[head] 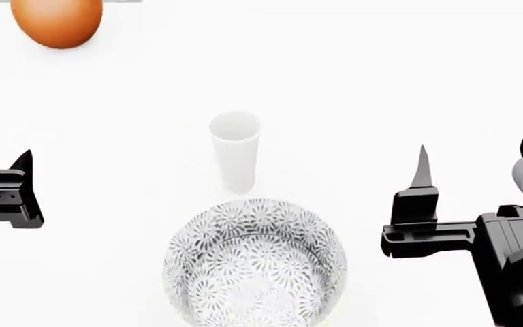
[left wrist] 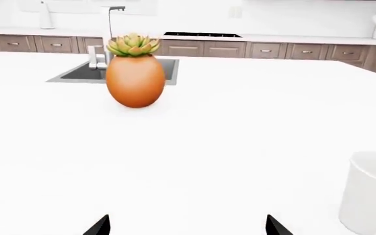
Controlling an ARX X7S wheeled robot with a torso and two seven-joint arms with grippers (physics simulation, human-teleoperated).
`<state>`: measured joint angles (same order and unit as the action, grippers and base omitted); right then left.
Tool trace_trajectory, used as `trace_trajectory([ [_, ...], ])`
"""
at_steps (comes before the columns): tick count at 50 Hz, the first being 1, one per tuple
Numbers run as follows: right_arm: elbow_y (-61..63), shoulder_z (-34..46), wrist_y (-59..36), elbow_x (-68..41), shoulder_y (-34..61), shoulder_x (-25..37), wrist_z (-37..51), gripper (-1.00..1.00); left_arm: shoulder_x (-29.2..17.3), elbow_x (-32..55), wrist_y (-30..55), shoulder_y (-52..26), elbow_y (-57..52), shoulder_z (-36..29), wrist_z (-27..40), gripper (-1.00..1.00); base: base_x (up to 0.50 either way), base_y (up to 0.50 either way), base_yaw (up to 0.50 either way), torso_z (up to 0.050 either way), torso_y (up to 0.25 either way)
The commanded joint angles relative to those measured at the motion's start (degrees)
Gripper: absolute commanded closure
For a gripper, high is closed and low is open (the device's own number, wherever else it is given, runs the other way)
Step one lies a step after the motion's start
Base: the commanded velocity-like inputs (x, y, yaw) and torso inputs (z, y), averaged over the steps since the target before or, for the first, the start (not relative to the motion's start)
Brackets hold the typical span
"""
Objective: Place the cup inside the bowl on the dining table and move the bowl to any counter.
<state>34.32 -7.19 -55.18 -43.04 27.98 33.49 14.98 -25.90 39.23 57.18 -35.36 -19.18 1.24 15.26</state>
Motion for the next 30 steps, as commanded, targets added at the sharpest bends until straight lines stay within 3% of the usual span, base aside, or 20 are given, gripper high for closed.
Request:
trace_trajectory([
  [1, -0.16, 0.49, -0.24, -0.23, 0.23, 0.16, 0.01, -1.00, -0.18, 0.25, -0.14, 0.33, 0.03, 0.02, -0.01, -1.00, 0.50, 0.00, 0.00, 0.000, 0.000],
  [13, -0.36, 0.87, -0.97, -1.15, 1.11, 0.01, 0.12, -1.00, 0.11, -0.18, -1.23, 0.97, 0.91, -0.58, -0.22, -1.00, 0.49, 0.00, 0.00, 0.000, 0.002],
  [30, -11.07, 7.94, -8.69, -10.43, 15.54, -3.75, -7.88, -1.00, -0.52, 0.30, -0.72, 1.12, 0.51, -0.38, 0.11, -1.00, 0.00, 0.00, 0.00, 0.000, 0.000],
])
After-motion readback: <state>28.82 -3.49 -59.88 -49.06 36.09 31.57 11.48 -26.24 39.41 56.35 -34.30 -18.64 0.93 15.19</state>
